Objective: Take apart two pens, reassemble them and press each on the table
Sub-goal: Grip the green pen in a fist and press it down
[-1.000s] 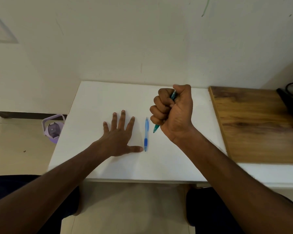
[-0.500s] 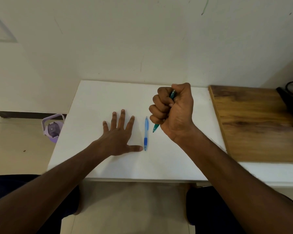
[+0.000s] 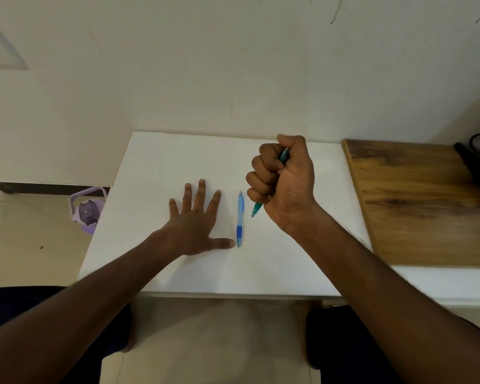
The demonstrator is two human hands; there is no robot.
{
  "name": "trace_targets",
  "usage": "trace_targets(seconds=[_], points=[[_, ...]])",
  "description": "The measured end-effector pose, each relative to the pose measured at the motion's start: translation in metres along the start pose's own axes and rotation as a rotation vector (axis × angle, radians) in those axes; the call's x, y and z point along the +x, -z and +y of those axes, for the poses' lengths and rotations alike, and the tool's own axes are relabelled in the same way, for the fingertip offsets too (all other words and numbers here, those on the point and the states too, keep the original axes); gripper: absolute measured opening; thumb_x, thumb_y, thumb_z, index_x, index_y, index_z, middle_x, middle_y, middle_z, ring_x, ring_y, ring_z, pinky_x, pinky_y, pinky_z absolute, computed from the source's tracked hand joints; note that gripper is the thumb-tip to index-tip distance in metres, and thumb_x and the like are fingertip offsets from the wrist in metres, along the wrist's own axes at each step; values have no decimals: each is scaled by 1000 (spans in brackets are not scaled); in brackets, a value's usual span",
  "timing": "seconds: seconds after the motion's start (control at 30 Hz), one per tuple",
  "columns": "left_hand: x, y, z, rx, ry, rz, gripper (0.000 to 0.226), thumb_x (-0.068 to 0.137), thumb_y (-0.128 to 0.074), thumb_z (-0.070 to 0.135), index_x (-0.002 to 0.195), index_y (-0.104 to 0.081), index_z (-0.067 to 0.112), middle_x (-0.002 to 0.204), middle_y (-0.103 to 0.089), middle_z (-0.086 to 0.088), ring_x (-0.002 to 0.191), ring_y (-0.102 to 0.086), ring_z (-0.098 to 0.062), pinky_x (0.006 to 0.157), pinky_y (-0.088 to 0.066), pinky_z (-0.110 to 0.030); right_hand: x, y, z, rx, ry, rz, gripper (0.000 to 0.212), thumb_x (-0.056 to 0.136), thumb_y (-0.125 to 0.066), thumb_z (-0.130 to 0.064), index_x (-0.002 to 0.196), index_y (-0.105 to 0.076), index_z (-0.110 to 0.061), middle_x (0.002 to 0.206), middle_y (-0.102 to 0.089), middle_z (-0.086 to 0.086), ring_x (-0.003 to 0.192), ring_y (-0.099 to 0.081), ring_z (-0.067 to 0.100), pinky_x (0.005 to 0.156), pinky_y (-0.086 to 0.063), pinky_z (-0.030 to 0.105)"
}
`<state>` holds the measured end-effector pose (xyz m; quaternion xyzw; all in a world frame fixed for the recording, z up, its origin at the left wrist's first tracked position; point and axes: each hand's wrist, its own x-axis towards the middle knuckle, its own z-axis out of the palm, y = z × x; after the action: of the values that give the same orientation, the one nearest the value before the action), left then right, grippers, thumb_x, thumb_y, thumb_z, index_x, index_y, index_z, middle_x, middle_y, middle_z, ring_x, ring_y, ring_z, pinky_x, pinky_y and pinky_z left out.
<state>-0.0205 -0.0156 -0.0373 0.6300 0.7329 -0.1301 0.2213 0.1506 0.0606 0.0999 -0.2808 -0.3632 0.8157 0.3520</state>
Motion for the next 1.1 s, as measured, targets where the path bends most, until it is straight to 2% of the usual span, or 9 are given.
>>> trace_targets(seconds=[0.1, 0.2, 0.33, 0.47, 0.6, 0.7, 0.83, 0.93, 1.1], points=[[1, -1, 0, -4, -1, -5, 138, 75, -53, 93, 162, 29, 25, 165, 46, -12, 155, 31, -47, 124, -1, -71, -1, -1, -1, -37, 0, 22, 64, 105, -37, -54, 55, -19, -19, 51, -14, 0, 45, -11, 13, 48, -12, 25], [1, -1, -1, -5, -5, -1, 138, 75, -53, 93, 162, 29, 25, 165, 46, -12, 155, 32, -47, 123, -1, -71, -1, 1, 0, -40, 9, 44, 63, 109, -33, -34, 47, -30, -22, 45, -25, -6, 39, -21, 8, 43, -23, 19], [0, -1, 0, -8, -2, -7, 138, 75, -53, 93, 162, 29, 25, 164, 46, -12, 155, 32, -47, 124, -1, -71, -2, -1, -2, -43, 5, 2, 63, 109, -31, -46, 53, -20, -19, 50, -15, -1, 44, -13, 12, 46, -14, 23], [-2, 1, 0, -1, -6, -4, 137, 76, -53, 93, 162, 29, 24, 165, 45, -13, 155, 31, -47, 124, -2, -71, -2, -1, -2, -42, 11, 11, 63, 109, -27, -32, 47, -30, -22, 45, -24, -6, 40, -20, 8, 43, -22, 19], [-3, 3, 1, -3, 1, -10, 137, 77, -54, 91, 163, 28, 24, 165, 44, -13, 155, 31, -47, 125, -2, -71, -1, -2, -2, -22, -1, -13, 60, 108, -27, -41, 52, -22, -21, 49, -16, -2, 43, -13, 11, 45, -15, 22], [-3, 4, 2, -3, 1, -14, 136, 77, -54, 91, 163, 29, 24, 165, 44, -13, 155, 31, -47, 125, -2, -71, -1, -1, 0, -21, 9, 7, 64, 108, -23, -33, 46, -33, -23, 44, -25, -7, 39, -21, 7, 42, -23, 17], [-3, 4, 2, -3, -1, -13, 137, 77, -53, 92, 162, 29, 24, 165, 44, -12, 155, 31, -47, 125, -2, -71, -1, -1, -2, 22, 15, 9, 66, 109, -27, -43, 47, -33, -23, 47, -20, -4, 42, -16, 9, 44, -19, 18], [-2, 3, 1, -4, -3, -13, 137, 76, -53, 92, 162, 29, 24, 165, 45, -12, 155, 31, -47, 125, -2, -71, -1, 0, -1, 0, 15, 24, 65, 109, -25, -34, 45, -34, -23, 43, -26, -7, 38, -22, 7, 42, -25, 17], [-2, 3, 2, -5, 4, -18, 137, 77, -55, 91, 162, 29, 24, 165, 45, -12, 155, 32, -46, 125, -1, -71, 0, -1, 0, -40, -13, 32, 67, 107, -34, -55, 50, -22, -22, 46, -19, -4, 42, -15, 11, 46, -16, 22]])
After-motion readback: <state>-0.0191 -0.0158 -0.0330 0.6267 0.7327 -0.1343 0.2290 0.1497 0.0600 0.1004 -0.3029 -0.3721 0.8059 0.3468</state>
